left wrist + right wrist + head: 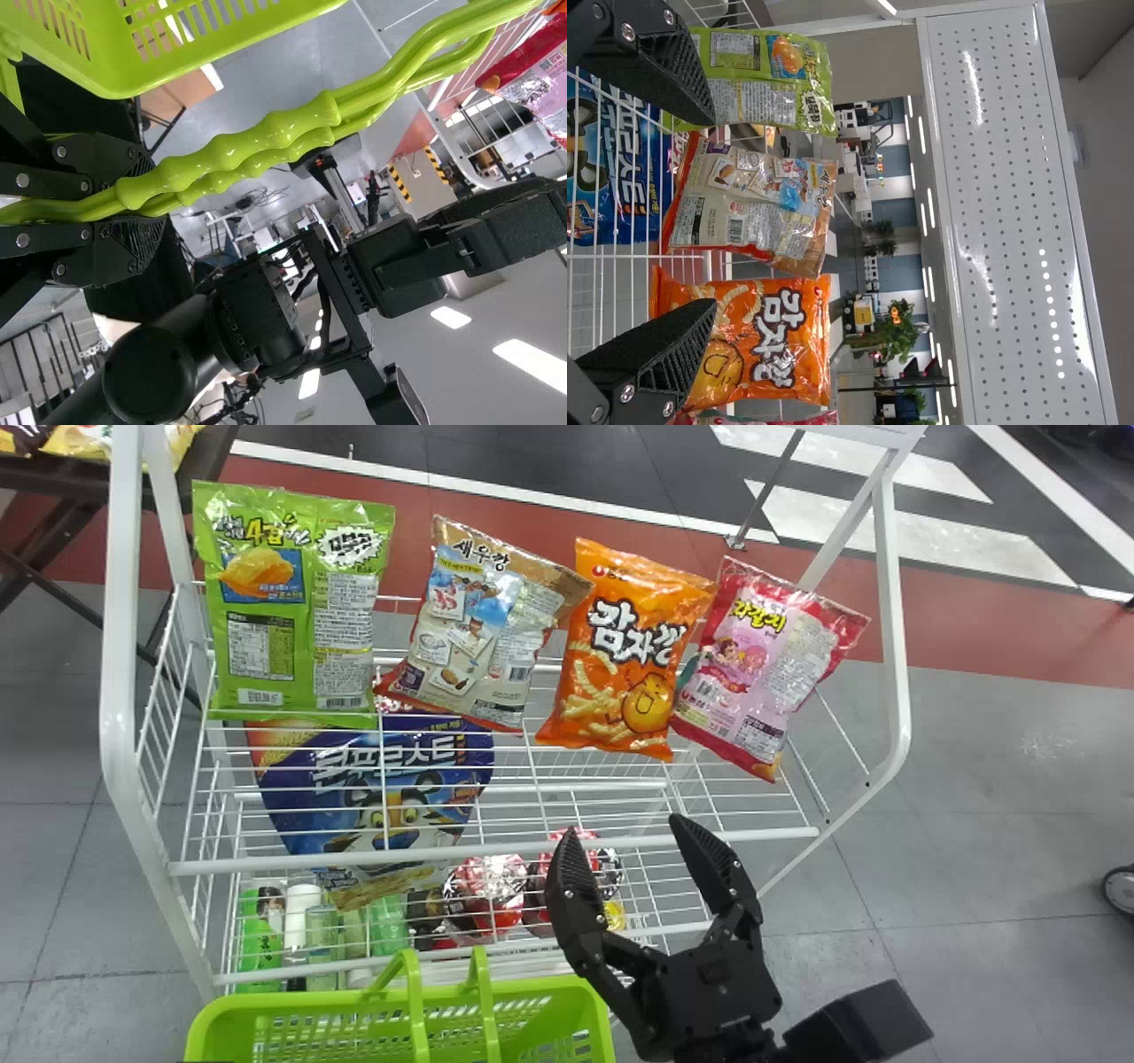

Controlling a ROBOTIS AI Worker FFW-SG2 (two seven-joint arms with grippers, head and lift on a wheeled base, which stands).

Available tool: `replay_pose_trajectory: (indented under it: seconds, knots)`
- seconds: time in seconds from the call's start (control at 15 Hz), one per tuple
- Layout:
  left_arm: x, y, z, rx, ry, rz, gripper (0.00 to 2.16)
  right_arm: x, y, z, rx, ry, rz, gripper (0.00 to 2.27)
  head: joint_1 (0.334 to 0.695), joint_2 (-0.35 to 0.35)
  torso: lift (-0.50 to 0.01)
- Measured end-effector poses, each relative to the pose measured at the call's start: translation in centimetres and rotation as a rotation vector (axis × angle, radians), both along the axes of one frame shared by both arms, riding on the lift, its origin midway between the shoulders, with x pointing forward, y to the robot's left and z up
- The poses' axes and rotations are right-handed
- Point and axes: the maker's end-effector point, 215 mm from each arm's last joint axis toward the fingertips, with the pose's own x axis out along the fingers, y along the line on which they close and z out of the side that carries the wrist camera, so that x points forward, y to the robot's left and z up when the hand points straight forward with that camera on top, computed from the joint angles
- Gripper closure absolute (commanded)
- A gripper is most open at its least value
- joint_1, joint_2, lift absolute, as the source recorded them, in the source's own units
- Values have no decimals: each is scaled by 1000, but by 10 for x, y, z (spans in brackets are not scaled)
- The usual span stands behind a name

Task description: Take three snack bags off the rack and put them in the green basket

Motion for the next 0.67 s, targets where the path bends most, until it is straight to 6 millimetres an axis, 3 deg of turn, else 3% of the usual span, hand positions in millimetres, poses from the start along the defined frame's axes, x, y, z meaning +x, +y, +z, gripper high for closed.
replay_pose_trajectory:
  seconds: [0.67]
  knots:
    - [-3,-3,0,1,5,-6,1541,3,-1,-8,-3,4,-1,90,695,-350,-18]
